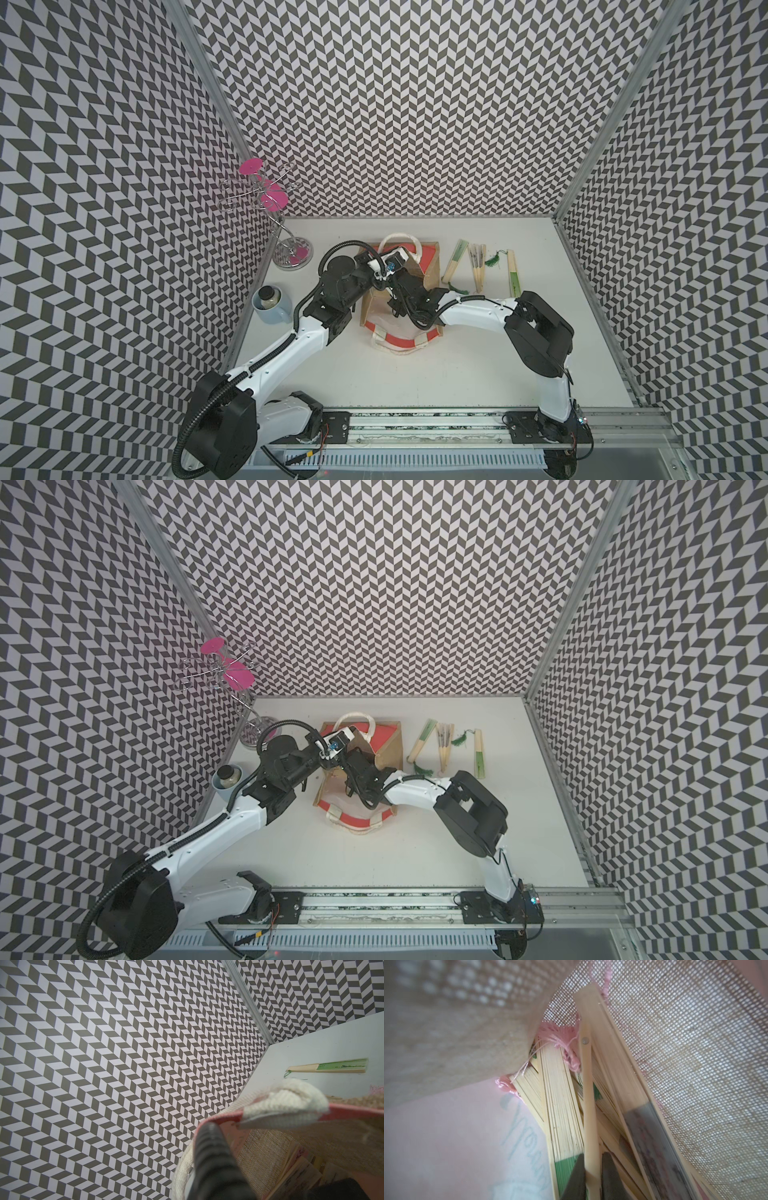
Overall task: Take out the folding fans from the tote bags
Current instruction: Pick up the folding fan from the canvas bag.
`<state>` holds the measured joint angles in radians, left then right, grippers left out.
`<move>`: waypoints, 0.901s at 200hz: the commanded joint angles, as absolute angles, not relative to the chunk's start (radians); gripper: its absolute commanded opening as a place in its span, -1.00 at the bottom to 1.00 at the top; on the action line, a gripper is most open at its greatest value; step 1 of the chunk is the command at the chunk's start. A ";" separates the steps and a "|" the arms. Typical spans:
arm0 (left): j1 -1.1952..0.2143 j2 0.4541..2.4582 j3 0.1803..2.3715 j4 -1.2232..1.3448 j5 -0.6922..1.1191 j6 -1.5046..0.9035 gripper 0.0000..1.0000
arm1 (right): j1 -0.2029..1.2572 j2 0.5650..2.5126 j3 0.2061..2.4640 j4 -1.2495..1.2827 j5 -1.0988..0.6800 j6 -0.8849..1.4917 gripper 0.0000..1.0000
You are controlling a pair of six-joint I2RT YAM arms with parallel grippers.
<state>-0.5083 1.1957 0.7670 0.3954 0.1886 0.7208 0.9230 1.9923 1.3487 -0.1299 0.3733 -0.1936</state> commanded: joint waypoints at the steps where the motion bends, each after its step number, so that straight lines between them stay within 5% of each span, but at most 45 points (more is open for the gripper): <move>1: -0.522 1.187 0.800 0.443 0.236 0.725 -1.00 | 0.920 1.983 1.355 -0.043 0.394 -0.191 -0.84; 30: -0.523 1.206 0.819 0.448 0.171 0.703 -1.00 | 0.919 1.943 1.328 -0.039 0.375 -0.205 -1.00; 180: -0.545 1.304 0.908 0.538 -0.345 0.620 -1.00 | 0.941 1.460 1.037 0.207 0.220 -0.007 -1.00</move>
